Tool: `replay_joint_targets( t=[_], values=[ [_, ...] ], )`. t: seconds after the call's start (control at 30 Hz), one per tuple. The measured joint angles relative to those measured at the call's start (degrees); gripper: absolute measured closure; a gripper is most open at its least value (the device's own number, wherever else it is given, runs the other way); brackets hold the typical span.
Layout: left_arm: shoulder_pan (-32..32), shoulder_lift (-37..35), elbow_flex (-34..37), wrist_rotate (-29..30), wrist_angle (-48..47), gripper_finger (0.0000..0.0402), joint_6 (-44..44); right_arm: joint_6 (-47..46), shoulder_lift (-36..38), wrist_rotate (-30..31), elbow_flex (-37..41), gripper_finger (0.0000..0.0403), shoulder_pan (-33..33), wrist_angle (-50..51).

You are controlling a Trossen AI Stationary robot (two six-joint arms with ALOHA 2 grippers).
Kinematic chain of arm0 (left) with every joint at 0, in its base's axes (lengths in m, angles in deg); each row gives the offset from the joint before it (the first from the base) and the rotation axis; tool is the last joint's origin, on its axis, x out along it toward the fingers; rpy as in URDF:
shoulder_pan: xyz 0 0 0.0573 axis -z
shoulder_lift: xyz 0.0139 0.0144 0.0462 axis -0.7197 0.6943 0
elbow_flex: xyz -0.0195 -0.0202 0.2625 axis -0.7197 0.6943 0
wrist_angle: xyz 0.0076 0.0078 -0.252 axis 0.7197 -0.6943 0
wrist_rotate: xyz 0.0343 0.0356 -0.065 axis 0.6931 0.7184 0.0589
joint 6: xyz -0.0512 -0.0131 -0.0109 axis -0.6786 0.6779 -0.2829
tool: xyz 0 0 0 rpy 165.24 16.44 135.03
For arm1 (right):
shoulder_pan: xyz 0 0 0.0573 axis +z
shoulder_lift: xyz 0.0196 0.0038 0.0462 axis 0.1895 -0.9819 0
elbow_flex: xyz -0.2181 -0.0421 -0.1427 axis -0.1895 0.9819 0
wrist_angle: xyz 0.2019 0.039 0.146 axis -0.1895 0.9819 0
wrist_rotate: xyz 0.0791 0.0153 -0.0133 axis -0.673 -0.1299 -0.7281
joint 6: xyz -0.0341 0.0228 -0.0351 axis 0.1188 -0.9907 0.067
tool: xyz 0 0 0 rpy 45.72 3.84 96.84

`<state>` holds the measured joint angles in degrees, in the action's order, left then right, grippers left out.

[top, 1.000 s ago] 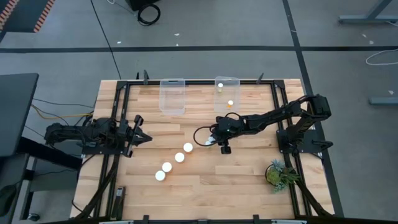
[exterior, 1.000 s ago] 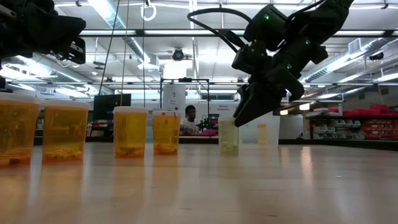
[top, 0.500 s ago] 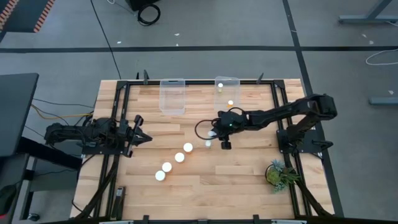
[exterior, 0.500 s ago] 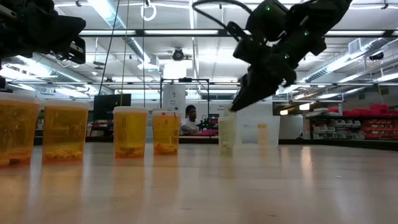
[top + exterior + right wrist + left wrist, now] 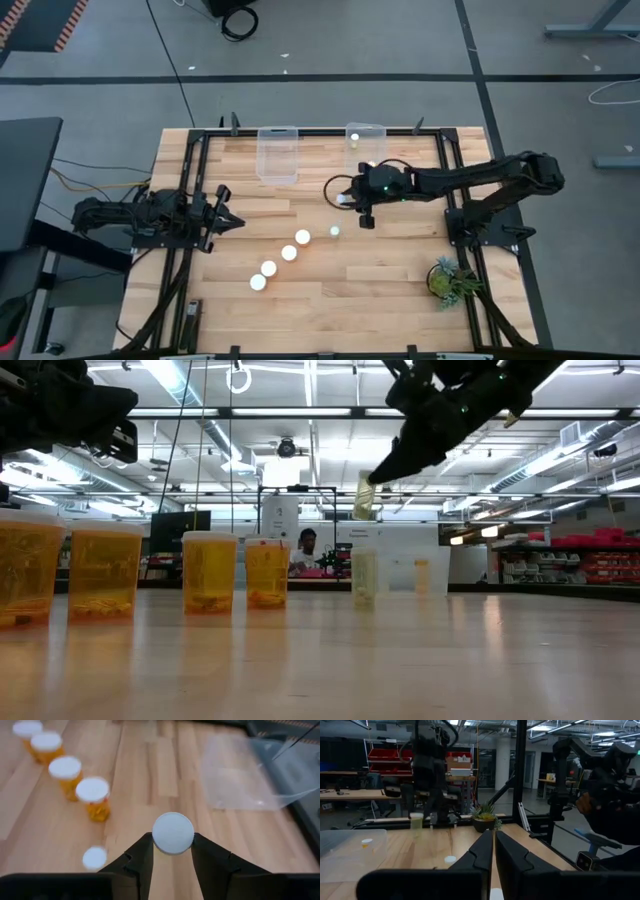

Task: Pick and place medicine bottles into bin by pill shape (circle, oval)
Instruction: Put the top small yellow pill bottle into the right transparent bin

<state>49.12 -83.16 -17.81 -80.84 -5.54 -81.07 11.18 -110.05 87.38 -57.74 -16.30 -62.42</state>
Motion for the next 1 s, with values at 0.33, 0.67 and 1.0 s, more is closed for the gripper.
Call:
replay_joint_targets(
  t=[0.33,0.67,1.0],
  values=[
    [-0.01,0.0,-0.01,0.01,0.0,0.0369,0.0,0.41,4.23,0.34,0.02,0.0269,-5.91,0.33],
    [-0.02,0.02,-0.02,0.0,0.0,0.0373,0.02,1.31,3.45,1.66,0.02,0.0269,-14.19,-0.27],
    [-0.01,0.0,-0.02,0.01,0.02,0.0367,0.0,0.49,2.66,1.84,0.02,0.0269,-19.64,-1.79]
  ],
)
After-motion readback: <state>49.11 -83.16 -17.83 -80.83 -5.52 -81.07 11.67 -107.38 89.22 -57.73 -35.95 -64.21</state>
